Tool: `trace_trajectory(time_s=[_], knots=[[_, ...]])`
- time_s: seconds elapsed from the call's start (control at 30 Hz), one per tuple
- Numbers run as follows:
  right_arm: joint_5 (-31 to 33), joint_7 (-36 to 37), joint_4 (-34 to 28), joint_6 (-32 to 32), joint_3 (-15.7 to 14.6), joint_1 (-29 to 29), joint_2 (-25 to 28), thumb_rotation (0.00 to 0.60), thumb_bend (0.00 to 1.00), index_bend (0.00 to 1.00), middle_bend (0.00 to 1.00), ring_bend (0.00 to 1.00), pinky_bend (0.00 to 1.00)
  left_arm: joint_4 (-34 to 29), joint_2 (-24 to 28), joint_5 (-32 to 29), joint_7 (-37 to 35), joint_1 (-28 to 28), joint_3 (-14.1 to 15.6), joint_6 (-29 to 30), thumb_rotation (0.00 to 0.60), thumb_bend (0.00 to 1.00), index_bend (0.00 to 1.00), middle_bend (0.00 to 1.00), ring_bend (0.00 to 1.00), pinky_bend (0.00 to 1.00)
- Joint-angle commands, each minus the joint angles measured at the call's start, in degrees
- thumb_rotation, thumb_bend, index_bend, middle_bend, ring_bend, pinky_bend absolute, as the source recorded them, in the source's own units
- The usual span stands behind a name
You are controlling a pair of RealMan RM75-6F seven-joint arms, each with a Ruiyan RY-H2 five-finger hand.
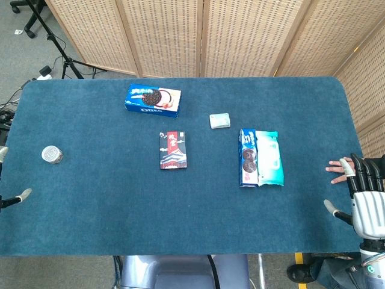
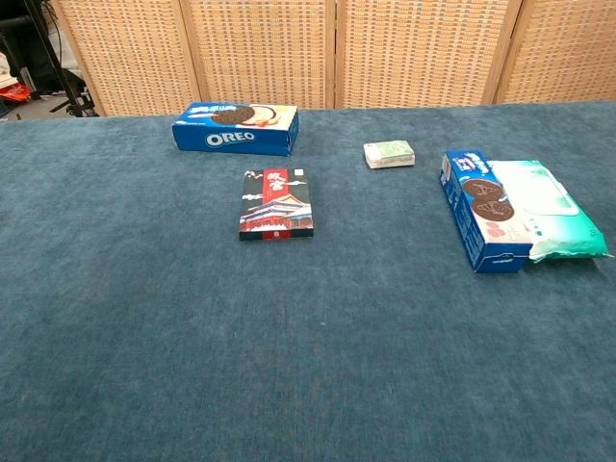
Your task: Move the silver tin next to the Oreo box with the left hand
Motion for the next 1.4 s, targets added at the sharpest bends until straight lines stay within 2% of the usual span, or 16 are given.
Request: trace_trajectory(time_s=[0.03,0.3,0.4,0.5,0.67,0.83,1.03,1.27,1.4], knots=[[0.24,0.09,-0.30,-0.34,0.04,0.03,0.26,0.600,0.00,0.00,0.00,0.00,0.00,-0.17,0.34,-0.03,0.26,0.10,0.27,-0.48,0.600,0.00,0.00,0.00,0.00,0.00],[-0.05,2.15,-0.56,-0.66,0.04,0.11,0.65,0.600,0.00,0.00,0.00,0.00,0.00,0.62,0.71,-0.15,-0.23,-1.34,-0.33,-3.19,0.600,0.00,0.00,0.00,0.00,0.00],[0.13,2.40,-0.42,-1.02,0.10,0.26,0.54,0.600,0.00,0.00,0.00,0.00,0.00,3.15,0.30,-0.92,-0.63,-3.47,-0.99,-6.84,0.600,0.00,0.00,0.00,0.00,0.00],[0.57,2.46,-0.30,-1.61,0.21,0.49,0.33,0.600,0.00,0.00,0.00,0.00,0.00,6.11,0.10,-2.66,-1.31,-6.34,-1.25,-13.47,0.600,0.00,0.00,0.00,0.00,0.00],[1.64,1.96,-0.20,-3.00,0.44,0.98,0.21,0.600,0.00,0.00,0.00,0.00,0.00,14.65,-1.61,-6.40,-3.88,-12.69,-1.24,-29.15,0.600,0.00,0.00,0.00,0.00,0.00],[2.51,1.61,0.05,-3.90,0.67,1.33,-0.06,0.600,0.00,0.00,0.00,0.00,0.00,24.77,-5.43,-6.66,-10.55,-16.83,-0.69,-39.58,0.600,0.00,0.00,0.00,0.00,0.00],[2.85,0.73,0.18,-4.88,0.52,1.71,-0.46,0.600,0.00,0.00,0.00,0.00,0.00,35.42,-10.31,-5.08,-18.62,-19.99,-0.48,-45.50,0.600,0.00,0.00,0.00,0.00,0.00],[3.40,0.02,0.19,-5.30,0.56,1.83,-0.78,0.600,0.00,0.00,0.00,0.00,0.00,44.21,-14.20,-4.16,-20.23,-23.68,-0.14,-50.82,0.600,0.00,0.00,0.00,0.00,0.00],[3.95,-0.14,0.31,-5.79,0.70,2.01,-0.91,0.600,0.00,0.00,0.00,0.00,0.00,47.51,-15.92,-3.54,-20.69,-25.36,0.26,-53.34,0.600,0.00,0.00,0.00,0.00,0.09]])
